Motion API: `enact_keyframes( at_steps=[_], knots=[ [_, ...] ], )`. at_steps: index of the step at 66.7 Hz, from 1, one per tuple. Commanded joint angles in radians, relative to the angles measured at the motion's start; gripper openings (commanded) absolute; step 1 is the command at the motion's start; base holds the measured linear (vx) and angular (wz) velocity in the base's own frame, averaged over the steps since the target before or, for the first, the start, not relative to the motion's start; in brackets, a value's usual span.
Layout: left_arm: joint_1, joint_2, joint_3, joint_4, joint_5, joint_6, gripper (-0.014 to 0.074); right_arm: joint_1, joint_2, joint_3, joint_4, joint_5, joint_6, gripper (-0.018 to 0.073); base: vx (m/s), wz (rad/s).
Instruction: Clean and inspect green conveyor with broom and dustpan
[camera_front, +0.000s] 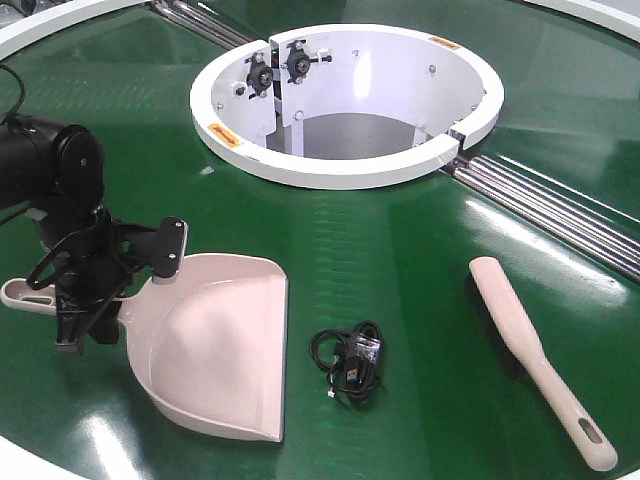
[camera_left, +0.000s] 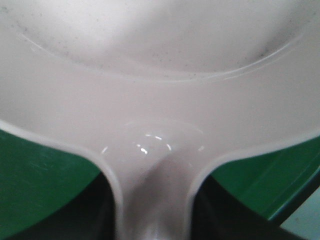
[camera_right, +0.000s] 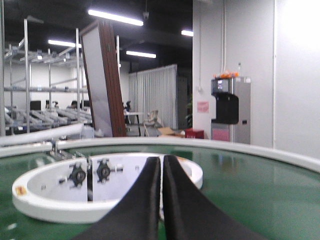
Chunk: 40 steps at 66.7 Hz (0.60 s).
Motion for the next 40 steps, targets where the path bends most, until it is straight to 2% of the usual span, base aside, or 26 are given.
enact_keyframes(
  at_steps=[1, 10, 22, 28, 40],
  knots=[
    [-0.004, -0.046, -0.027, -0.015, 0.010, -0.008, -0.0008, -0.006, 0.025, -0.123, -0.010, 0.000, 0.006, -0.0010, 0.00, 0.00],
    [-0.004, -0.046, -0.027, -0.015, 0.010, -0.008, -0.0008, -0.006, 0.156, -0.303, -0.010, 0.299, 0.056, -0.0010, 0.00, 0.00],
    [-0.004, -0.046, -0.027, -0.015, 0.010, -0.008, -0.0008, -0.006, 0.342, -0.469, 0.034, 0.619, 0.057, -0.0010, 0.00, 0.00],
    [-0.004, -0.046, -0.027, -0.015, 0.010, -0.008, -0.0008, -0.006, 0.400, -0.499, 0.034, 0.689, 0.054, -0.0010, 0.00, 0.00],
    [-0.004, -0.046, -0.027, -0.015, 0.010, -0.008, -0.0008, -0.006, 0.462, -0.500, 0.018, 0.671, 0.061, -0.0008, 0.00, 0.00]
  ],
)
